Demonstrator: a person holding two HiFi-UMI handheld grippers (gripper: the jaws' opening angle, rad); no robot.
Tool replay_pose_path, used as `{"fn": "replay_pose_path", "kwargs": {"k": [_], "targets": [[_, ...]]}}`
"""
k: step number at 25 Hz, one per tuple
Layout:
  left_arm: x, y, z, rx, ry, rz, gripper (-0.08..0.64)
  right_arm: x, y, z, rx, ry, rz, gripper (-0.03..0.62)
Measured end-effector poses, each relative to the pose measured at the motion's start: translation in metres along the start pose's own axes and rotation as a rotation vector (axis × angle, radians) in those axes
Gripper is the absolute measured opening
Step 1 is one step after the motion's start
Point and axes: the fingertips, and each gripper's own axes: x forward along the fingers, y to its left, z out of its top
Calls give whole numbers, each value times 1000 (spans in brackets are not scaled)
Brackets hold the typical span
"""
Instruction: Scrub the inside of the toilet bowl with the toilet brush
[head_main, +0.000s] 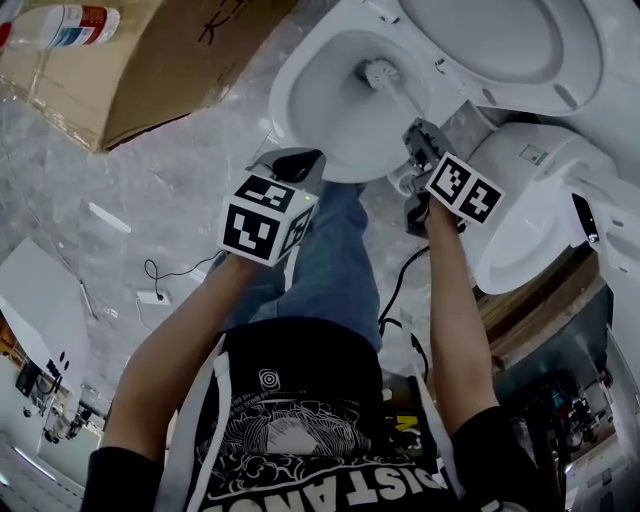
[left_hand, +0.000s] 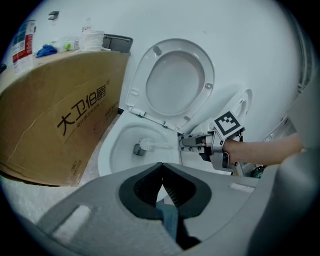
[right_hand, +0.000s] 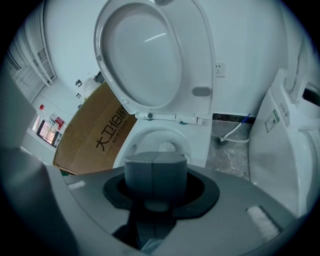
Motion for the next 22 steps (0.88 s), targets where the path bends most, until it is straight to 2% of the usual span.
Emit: {"fn": "replay_pose_path", "kwargs": {"k": [6,12,18,22], "targets": [[2,-7,-7,51,14,-29,-5,-13,-8,-31,51,-11,-20,163],[0,-20,-19,98,29,-54,-5,-30,-9,-78,90,14,-21,164],[-3,-26,-31,122,46,-64,-5,-35,10,-117,127,41,13,163],[0,-26,-35,122,54,-61,-5,-26,32,-125,114,55,67,163]]}}
